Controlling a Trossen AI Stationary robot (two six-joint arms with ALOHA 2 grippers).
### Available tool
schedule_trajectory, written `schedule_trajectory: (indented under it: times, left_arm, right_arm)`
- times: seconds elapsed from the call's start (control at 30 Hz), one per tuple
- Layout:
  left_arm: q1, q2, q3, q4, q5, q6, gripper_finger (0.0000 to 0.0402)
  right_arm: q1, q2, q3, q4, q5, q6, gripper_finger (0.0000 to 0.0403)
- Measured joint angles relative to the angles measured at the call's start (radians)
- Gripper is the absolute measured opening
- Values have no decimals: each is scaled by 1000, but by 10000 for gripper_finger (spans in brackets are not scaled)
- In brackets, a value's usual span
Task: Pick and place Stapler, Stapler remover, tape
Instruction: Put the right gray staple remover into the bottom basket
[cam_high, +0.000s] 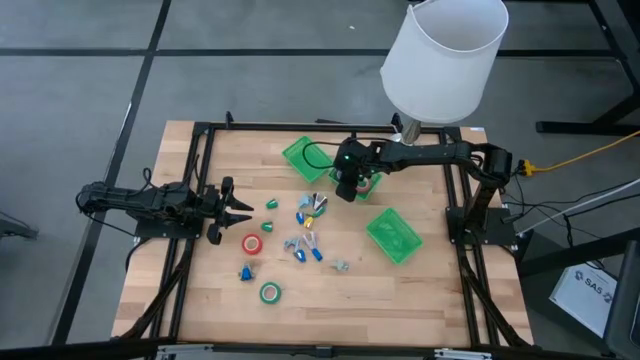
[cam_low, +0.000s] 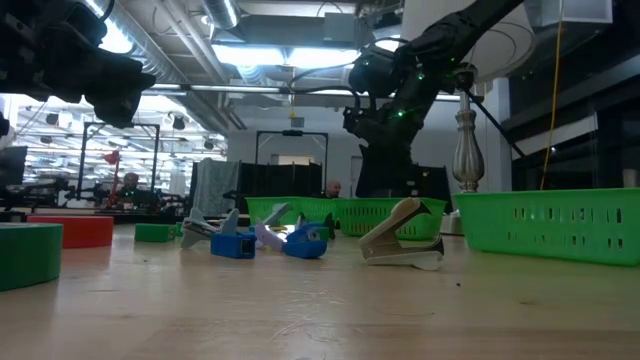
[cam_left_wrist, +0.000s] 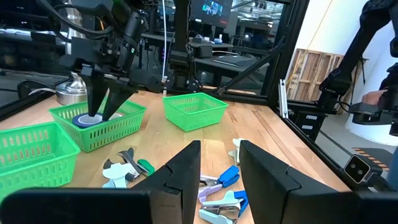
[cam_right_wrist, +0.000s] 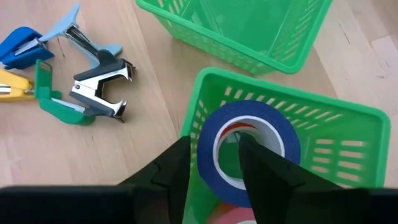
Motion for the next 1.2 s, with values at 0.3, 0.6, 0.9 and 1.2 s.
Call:
schedule_trajectory:
  times: [0.3, 0.6, 0.9, 1.2]
  left_arm:
    - [0, 0, 0, 0, 0, 0, 107]
    - [0, 0, 0, 0, 0, 0, 107]
    - [0, 0, 0, 0, 0, 0, 107]
    - [0, 0, 0, 0, 0, 0, 107]
  right_arm:
    - [0, 0, 75, -77, -1, -29, 142]
    - [31, 0, 161, -83, -43, -28, 142]
    - [110, 0, 183, -43, -64, -29, 142]
    - [198, 0, 183, -34, -64, -43, 142]
